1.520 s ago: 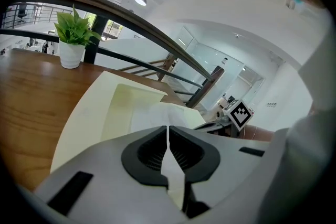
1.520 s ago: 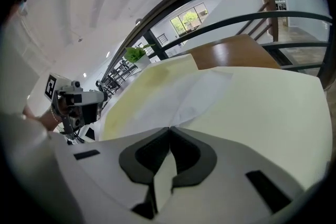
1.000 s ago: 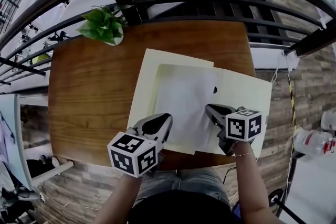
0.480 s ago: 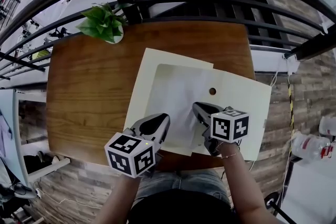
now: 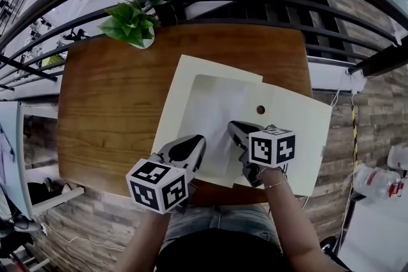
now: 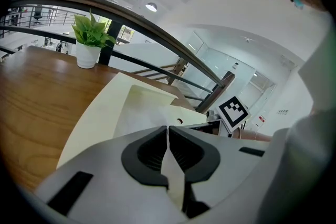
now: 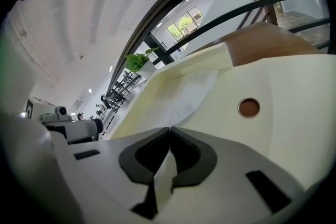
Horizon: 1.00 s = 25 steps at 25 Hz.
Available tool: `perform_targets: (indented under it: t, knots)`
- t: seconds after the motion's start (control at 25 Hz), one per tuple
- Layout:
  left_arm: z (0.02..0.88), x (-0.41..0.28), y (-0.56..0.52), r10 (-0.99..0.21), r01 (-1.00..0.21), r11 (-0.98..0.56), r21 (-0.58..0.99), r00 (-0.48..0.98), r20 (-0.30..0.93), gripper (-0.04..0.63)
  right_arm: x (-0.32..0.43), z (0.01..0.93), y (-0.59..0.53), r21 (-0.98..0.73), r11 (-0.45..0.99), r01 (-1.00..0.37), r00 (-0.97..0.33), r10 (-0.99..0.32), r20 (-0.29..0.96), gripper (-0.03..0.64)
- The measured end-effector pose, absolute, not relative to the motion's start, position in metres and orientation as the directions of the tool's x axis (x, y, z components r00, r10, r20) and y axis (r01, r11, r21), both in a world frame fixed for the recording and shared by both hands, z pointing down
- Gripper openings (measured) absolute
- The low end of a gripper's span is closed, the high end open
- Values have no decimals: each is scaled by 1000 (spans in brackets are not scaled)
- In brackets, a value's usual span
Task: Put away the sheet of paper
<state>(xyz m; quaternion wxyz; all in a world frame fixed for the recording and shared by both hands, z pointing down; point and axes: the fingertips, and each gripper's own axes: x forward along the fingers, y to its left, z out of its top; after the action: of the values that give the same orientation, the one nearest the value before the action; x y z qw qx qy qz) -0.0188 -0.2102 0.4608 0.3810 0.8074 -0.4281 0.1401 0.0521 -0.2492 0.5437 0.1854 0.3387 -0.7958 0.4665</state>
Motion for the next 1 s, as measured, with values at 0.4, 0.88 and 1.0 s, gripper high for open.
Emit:
perform_targets:
  t: [0.4,0.88,1.0]
  knots:
    - [460,-21,-208,-594,-803,-333,494,585,552,26,49,554,-249,-524,362,-771,-634,-359,685,31]
    - [453,-28,-206,-613,-809,-334,484,576,541,26,58,542,-251,-486,364,-795,-605,-417,678,152]
    - [450,-25,-202,-605,-803,-345,486,586,539,26,61,534,-245,-493,369,-788,-615,-424,664,150]
